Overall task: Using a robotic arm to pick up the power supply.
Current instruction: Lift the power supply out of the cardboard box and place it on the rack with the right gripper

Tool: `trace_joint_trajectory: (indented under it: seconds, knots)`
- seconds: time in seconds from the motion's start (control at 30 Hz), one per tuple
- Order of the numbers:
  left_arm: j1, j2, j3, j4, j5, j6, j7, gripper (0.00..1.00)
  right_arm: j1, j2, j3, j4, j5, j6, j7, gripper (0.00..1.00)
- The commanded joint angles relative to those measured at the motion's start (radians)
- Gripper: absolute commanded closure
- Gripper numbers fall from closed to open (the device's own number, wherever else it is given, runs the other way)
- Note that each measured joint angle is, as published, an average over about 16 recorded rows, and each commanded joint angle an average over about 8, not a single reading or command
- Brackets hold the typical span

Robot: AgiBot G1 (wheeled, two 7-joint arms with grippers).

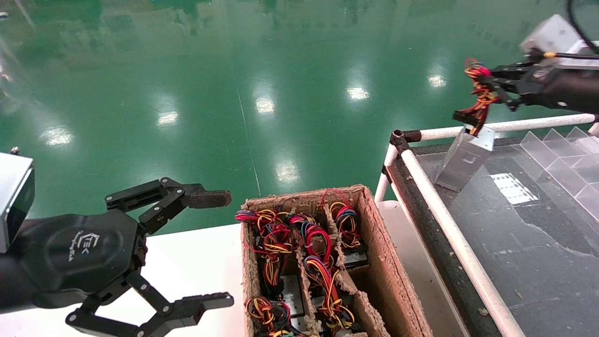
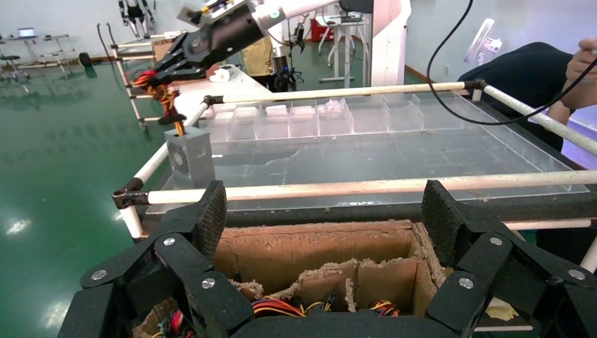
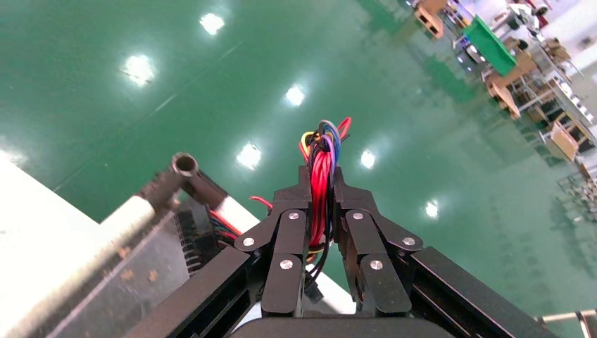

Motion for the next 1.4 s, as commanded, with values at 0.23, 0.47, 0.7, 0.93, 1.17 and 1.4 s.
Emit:
trace_joint_trajectory:
  seconds: [0.23,0.47,0.7,0.93,1.17,1.4]
  knots:
    - [0.0,0.0,0.0,0.0,0.0,0.0,0.0,0.0,-0.007,-0.055,-0.002,0.004,-0.003,0.011,0.0,1.0]
    - [0.0,0.0,0.001,0.0,0.0,0.0,0.0,0.0,-0.004,-0.08,-0.004,0.004,-0.006,0.016,-0.001,1.0]
    - [0.0,0.0,0.001,0.0,-0.001,0.0,0.0,0.0,-0.003,-0.1,-0.002,0.004,-0.002,0.011,-0.003,1.0]
    - [0.0,0.0,0.001,0.0,-0.001,-0.001,0.001,0.0,-0.002,-0.111,-0.002,0.003,-0.002,0.0,-0.008,1.0]
    - [0.0,-0.001,0.001,0.0,-0.001,-0.001,0.001,0.0,-0.004,-0.119,-0.003,0.001,-0.004,-0.002,-0.013,0.31]
    - [0.0,-0.001,0.002,0.0,-0.001,-0.001,0.001,0.0,-0.003,-0.122,-0.007,-0.002,-0.009,-0.002,-0.016,0.0]
